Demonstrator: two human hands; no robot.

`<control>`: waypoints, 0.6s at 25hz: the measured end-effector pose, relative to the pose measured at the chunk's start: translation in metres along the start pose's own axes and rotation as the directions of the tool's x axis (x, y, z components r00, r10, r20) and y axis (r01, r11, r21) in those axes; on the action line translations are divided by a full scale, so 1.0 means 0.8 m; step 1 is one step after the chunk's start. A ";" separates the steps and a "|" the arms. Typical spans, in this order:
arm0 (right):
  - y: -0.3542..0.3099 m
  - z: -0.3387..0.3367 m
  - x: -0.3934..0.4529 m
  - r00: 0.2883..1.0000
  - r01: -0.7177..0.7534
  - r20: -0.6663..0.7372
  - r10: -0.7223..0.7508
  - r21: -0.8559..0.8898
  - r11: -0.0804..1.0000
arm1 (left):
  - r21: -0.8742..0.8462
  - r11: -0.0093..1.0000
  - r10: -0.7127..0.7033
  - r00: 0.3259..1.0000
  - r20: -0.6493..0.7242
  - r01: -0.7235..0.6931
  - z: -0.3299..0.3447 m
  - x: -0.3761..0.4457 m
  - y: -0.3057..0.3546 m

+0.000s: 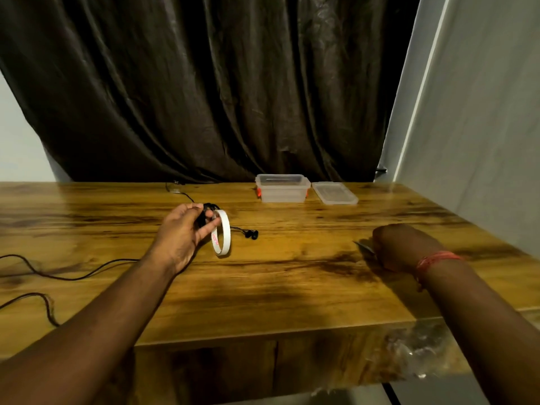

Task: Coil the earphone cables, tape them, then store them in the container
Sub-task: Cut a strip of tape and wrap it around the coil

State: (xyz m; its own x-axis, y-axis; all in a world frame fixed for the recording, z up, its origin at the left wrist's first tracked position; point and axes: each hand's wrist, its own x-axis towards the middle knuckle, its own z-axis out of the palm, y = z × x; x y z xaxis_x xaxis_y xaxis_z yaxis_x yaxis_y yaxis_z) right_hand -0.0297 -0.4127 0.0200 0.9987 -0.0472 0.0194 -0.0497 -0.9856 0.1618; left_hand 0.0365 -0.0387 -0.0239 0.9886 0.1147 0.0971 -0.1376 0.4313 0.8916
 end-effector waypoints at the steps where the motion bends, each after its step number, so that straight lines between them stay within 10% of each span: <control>1: 0.000 0.002 0.002 1.000 0.013 -0.002 -0.013 -0.006 1.000 | -0.004 1.000 0.004 1.000 0.004 -0.004 -0.001 0.000 0.000; 15: 0.004 0.020 -0.011 0.990 0.116 -0.092 -0.104 0.132 0.984 | -0.021 1.000 0.002 1.000 0.022 -0.001 0.001 -0.003 0.002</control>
State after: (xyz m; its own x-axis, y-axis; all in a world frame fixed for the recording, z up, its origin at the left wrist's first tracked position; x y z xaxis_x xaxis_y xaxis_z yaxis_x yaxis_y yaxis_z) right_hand -0.0388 -0.4176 0.0046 0.9931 0.0711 0.0934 0.0685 -0.9972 0.0313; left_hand 0.0343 -0.0393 -0.0224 0.9895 0.0957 0.1083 -0.1400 0.4495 0.8822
